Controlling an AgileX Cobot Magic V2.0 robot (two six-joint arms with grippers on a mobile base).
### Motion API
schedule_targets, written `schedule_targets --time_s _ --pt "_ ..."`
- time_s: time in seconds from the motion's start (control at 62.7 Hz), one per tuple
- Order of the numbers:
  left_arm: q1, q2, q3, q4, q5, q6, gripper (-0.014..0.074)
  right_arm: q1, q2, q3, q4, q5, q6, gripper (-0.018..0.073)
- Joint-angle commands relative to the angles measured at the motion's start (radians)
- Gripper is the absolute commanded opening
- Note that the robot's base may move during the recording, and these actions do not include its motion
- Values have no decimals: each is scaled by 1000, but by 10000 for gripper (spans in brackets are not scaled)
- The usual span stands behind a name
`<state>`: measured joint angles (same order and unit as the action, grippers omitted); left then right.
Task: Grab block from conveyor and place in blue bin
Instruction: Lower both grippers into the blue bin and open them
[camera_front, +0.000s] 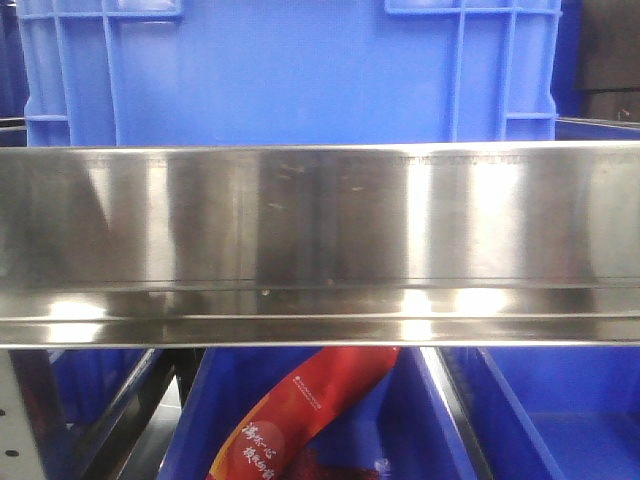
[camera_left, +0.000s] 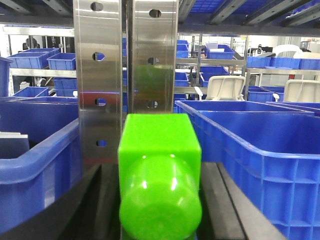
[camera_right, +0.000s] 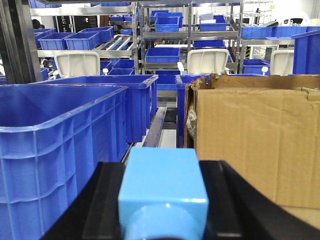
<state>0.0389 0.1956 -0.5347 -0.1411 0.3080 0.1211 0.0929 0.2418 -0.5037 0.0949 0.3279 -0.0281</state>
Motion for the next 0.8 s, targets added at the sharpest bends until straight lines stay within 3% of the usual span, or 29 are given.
schedule_targets --time_s 0.0,0.144,0.255,0.367,0.574,0.781 --pt "-3 -2 -3 -6 -20 -1 -111 -2 -3 5 -3 18 -4 -162" --pt "-7 5 -5 -2 -31 10 -111 -2 -3 2 8 27 -4 -162" --pt "-51 67 -34 38 -22 35 -111 -2 15 -52 8 48 -65 -158" --pt "-150 158 -118 42 9 35 -111 -2 92 -141 8 87 -164 -155" --pt "-326 375 -242 58 17 35 -111 -2 302 -300 75 68 -167 -155" --pt "-416 652 -432 56 -9 31 -111 8 528 -452 204 38 -167 -155"
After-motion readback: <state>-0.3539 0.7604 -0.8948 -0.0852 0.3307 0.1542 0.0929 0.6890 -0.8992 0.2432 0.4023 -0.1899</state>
